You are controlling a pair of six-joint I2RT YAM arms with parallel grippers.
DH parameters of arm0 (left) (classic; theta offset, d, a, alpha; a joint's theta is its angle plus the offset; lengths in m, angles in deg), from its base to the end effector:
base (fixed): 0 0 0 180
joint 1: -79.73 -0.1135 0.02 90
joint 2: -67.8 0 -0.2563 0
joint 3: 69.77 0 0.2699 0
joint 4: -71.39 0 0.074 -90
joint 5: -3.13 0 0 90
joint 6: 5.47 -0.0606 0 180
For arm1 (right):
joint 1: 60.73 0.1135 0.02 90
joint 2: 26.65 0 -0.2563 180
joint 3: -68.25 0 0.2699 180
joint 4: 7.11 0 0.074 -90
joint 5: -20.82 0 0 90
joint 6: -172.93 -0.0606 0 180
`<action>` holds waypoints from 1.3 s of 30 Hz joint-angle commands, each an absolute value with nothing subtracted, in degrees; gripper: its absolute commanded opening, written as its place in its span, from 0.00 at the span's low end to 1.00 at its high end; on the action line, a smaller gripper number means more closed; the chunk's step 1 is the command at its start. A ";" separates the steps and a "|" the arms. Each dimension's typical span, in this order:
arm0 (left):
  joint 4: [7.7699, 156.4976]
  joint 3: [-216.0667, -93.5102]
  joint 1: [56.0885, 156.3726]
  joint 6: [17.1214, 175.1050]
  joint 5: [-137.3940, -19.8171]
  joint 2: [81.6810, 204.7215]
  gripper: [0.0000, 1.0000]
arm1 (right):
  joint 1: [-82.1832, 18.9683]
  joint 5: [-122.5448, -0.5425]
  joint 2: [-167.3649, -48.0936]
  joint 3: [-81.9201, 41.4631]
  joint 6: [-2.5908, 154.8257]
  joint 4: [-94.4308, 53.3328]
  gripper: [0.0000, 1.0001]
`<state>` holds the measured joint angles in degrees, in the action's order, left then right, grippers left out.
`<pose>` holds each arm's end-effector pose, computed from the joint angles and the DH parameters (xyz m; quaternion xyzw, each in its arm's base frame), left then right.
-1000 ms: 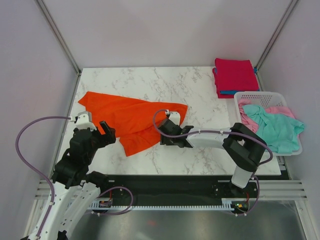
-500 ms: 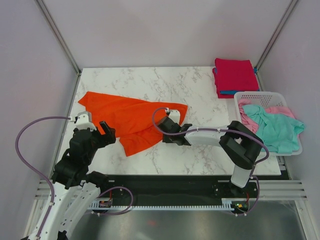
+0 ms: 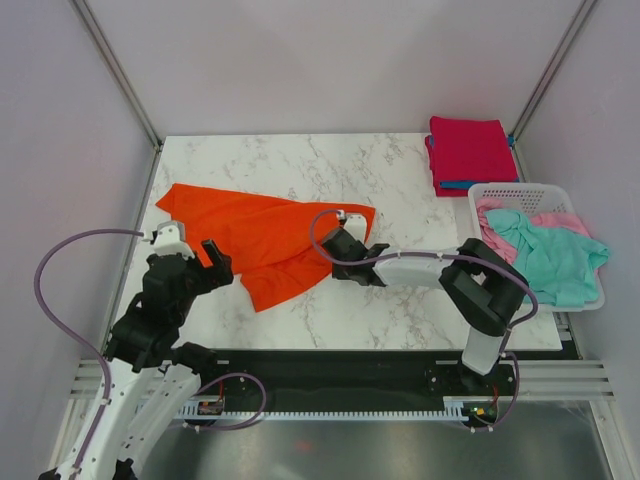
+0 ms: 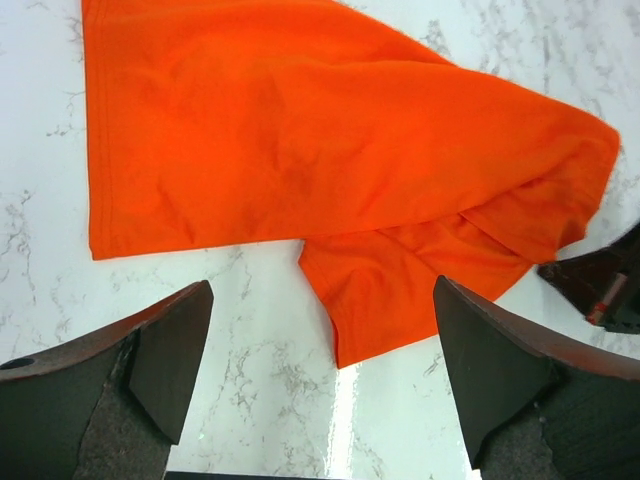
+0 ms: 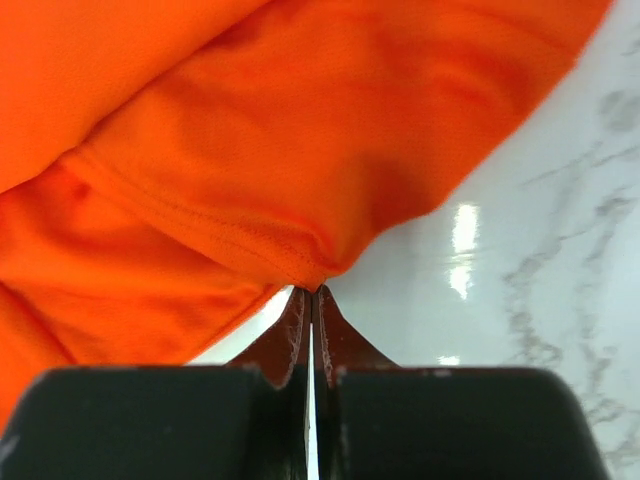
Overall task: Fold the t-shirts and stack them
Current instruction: Flatten the tshirt out
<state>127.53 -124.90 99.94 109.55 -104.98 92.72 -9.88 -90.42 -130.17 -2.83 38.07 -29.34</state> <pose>0.1371 -0.0304 0.2998 -0.1185 0.8329 -0.0783 0.5349 0.2589 0.2833 0.1115 0.0069 0.9382 0.1033 0.3303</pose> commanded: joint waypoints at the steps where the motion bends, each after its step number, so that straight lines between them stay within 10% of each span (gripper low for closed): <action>1: 127.73 -126.39 99.42 110.63 -109.18 97.66 1.00 | -13.35 -94.40 -126.69 2.04 40.13 -32.43 0.00; 18: 122.04 -124.02 66.31 119.33 -87.14 129.14 0.98 | -24.78 -89.15 -102.68 24.28 37.23 -20.84 0.00; 39: 108.41 -107.32 69.36 133.40 -98.02 127.65 0.64 | -30.23 -77.71 -104.26 27.37 40.22 -14.15 0.00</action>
<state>111.31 -109.32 69.32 130.38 -91.51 128.74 -29.80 -79.38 -104.38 27.11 39.56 -16.88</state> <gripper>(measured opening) 0.650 0.007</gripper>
